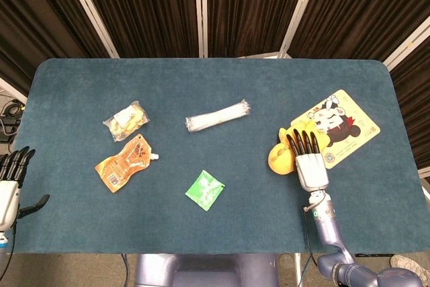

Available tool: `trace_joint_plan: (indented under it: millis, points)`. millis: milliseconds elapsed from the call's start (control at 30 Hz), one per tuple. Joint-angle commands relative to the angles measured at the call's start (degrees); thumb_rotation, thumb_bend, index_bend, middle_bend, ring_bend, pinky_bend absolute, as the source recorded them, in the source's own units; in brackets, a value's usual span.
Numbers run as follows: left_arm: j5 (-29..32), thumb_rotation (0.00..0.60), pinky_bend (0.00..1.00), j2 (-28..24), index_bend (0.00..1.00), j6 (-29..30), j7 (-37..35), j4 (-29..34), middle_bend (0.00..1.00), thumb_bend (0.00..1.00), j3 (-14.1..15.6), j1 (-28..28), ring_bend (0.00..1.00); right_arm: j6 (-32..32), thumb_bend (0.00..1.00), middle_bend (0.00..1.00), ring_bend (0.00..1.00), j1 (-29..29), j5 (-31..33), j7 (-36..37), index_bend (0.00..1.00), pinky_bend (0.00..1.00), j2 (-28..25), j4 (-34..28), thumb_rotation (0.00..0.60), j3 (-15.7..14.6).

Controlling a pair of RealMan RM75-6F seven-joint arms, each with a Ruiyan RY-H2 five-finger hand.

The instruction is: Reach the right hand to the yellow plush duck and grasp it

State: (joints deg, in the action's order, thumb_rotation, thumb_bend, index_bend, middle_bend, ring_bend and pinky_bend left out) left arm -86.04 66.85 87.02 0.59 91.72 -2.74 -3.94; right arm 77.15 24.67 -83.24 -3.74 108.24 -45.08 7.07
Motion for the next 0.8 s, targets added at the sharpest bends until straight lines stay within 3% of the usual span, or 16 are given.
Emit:
trace_joint_plan:
  millis: [33, 400, 567, 800]
  points:
    - [0.0, 0.6, 0.0, 0.0, 0.0, 0.0, 0.1, 0.0, 0.0, 0.21, 0.0, 0.0, 0.0, 0.8, 1.0, 0.0, 0.0, -0.3, -0.8, 0.6, 0.0, 0.0, -0.3, -0.6, 0.6, -0.4]
    - [0.6, 0.6, 0.0, 0.2, 0.0, -0.5, 0.3, -0.2, 0.0, 0.21, -0.1, -0.2, 0.0, -4.5, 1.0, 0.0, 0.0, 0.9, 1.8, -0.6, 0.0, 0.0, 0.9, 3.6, 0.6, 1.0]
    - [0.6, 0.6, 0.0, 0.1, 0.0, -0.4, 0.3, -0.1, 0.0, 0.21, -0.2, -0.1, 0.0, -7.1, 1.0, 0.0, 0.0, 2.1, 5.1, -1.9, 0.0, 0.0, 0.7, 6.3, 0.6, 4.1]
    - [0.4, 0.6, 0.0, 0.1, 0.0, -0.2, 0.4, 0.0, 0.0, 0.21, -0.1, -0.1, 0.0, -5.2, 1.0, 0.0, 0.0, 1.5, 5.9, -1.7, 0.0, 0.0, -2.3, 4.1, 0.6, 5.6]
